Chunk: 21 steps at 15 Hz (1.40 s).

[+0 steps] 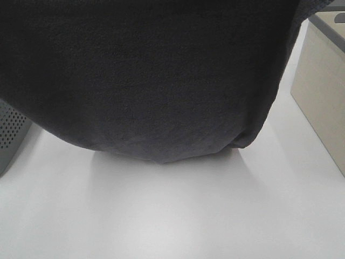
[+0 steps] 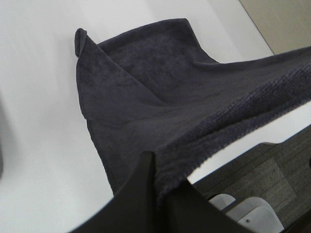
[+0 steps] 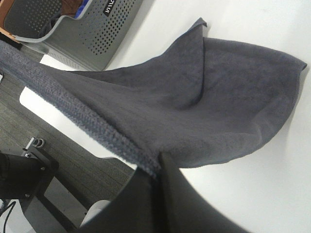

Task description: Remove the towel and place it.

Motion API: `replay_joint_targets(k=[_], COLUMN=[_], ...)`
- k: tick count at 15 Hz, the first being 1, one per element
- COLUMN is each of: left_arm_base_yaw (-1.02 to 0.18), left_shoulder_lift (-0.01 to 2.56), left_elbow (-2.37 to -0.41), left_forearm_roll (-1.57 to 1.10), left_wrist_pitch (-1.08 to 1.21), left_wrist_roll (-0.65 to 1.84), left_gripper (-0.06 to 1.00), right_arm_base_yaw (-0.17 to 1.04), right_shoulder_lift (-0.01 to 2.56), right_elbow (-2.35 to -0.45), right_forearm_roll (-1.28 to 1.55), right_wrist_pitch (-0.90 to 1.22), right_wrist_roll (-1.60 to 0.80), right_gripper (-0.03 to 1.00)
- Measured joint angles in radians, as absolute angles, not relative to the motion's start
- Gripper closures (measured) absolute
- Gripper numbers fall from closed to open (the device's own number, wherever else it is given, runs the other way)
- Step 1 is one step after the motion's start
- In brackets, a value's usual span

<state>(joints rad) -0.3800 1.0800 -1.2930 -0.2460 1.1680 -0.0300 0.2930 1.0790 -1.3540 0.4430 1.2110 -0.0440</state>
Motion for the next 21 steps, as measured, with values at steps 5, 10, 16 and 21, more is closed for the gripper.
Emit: replay_joint_targets(k=[5,10,16,21], left_arm_base_yaw=[-0.380,-0.380,-0.380,-0.381], left_shoulder_lift=[1.015,1.002,1.002,1.079], left_elbow=[-1.188,-1.132,-1.124,-1.206], left_forearm_roll=[-0.350,-0.338,-0.304,-0.194], left_wrist_pitch=[1.165,1.154,1.177,1.073], left_wrist_roll=[0.035,0.037,0.041,0.041], left_gripper=[0.94,0.94,0.94,0.94], right_arm_base_yaw=[0.292,0.292,0.291,0.291], right_shoulder_lift=[0.913,0.873,0.865,0.996], right_elbow=[-1.348,-1.272,-1.130,-1.220], right_forearm_roll=[0.486,0.505,0.513,0.409], right_wrist_pitch=[1.223,1.231,1.213,1.120], right_wrist_roll=[-0.043,-0.008,-0.009,-0.099], right_gripper=[0.95,0.95,0.95,0.95])
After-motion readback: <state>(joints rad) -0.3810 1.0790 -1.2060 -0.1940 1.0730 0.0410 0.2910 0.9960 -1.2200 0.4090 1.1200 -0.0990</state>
